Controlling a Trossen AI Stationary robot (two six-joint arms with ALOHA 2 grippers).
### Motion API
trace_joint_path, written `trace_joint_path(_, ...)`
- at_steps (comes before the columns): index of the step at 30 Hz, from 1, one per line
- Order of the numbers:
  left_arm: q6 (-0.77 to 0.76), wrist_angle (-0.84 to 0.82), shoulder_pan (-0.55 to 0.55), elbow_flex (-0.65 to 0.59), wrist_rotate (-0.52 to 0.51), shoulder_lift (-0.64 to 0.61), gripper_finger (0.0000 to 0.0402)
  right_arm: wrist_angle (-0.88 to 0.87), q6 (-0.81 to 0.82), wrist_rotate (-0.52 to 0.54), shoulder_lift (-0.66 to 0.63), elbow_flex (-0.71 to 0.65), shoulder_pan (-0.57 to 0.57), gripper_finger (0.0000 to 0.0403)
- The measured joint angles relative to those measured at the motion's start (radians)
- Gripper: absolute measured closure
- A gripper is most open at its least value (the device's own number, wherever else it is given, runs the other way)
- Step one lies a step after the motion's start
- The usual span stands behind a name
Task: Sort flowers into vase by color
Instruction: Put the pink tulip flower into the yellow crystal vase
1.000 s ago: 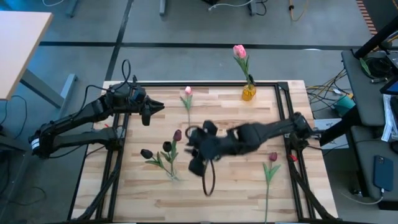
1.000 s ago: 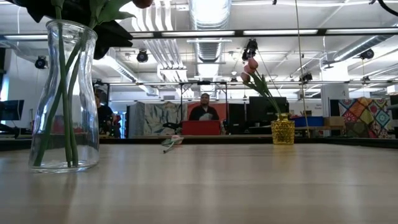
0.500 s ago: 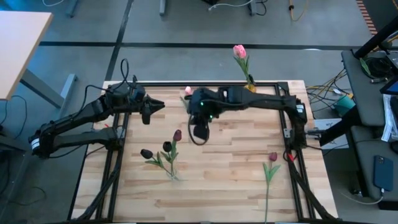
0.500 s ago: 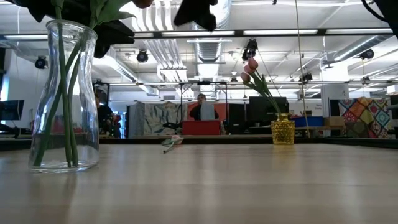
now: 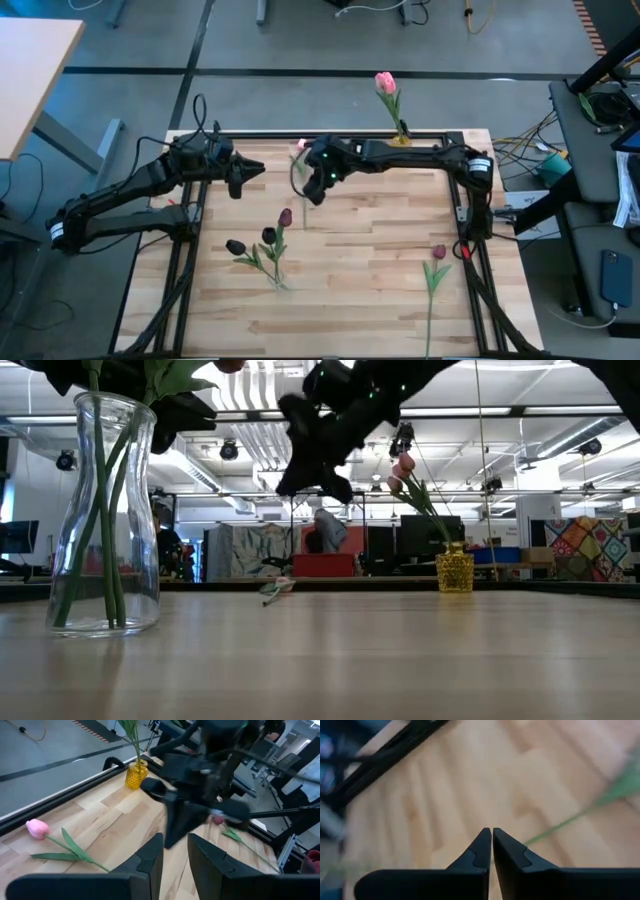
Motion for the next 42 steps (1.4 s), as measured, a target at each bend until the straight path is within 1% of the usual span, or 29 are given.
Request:
trace_joint_path(4,-0.008,0.0,0.0,0.0,-0.002,0.001,0.0327,0.008,0.105,0.12,0.054,0.007,-0.024,0.0371)
trace_joint_path(9,-0.018,-0.001,0.0,0.0,-0.002,0.008,0.0327,-0.008,0.232,0.215,0.141,0.069,-0.043,0.0313)
trace_joint_path(12,-0.021,0.0,0.0,0.0,-0.002,0.011,0.0327,-0.077,0.298,0.285,0.201,0.146,-0.048,0.0277)
trace_joint_path(14,-0.021,-0.001,0.0,0.0,-0.002,0.012,0.0327,-0.166,0.325,0.322,0.248,0.218,-0.054,0.0263)
trace_joint_path(18,-0.021,-0.001,0.0,0.0,-0.002,0.012,0.0327,-0.352,0.36,0.344,0.363,0.394,-0.07,0.0257)
trace_joint_path(25,-0.019,-0.001,0.0,0.001,0.0,0.011,0.0327,-0.512,0.374,0.328,0.542,0.701,-0.092,0.0263)
trace_joint_path(27,-0.015,-0.001,0.0,0.001,0.001,0.01,0.0327,-0.542,0.383,0.328,0.583,0.763,-0.096,0.0264)
trace_joint_path(30,-0.007,-0.001,0.0,0.001,0.002,0.008,0.0327,-0.531,0.435,0.328,0.586,0.734,-0.101,0.0264)
trace_joint_path(34,-0.003,-0.002,0.0,0.002,0.007,0.005,0.0327,-0.551,0.444,0.336,0.586,0.725,-0.102,0.0264)
trace_joint_path(42,0.009,-0.004,0.0,0.002,0.011,0.005,0.0327,-0.515,0.464,0.334,0.612,0.719,-0.099,0.0264)
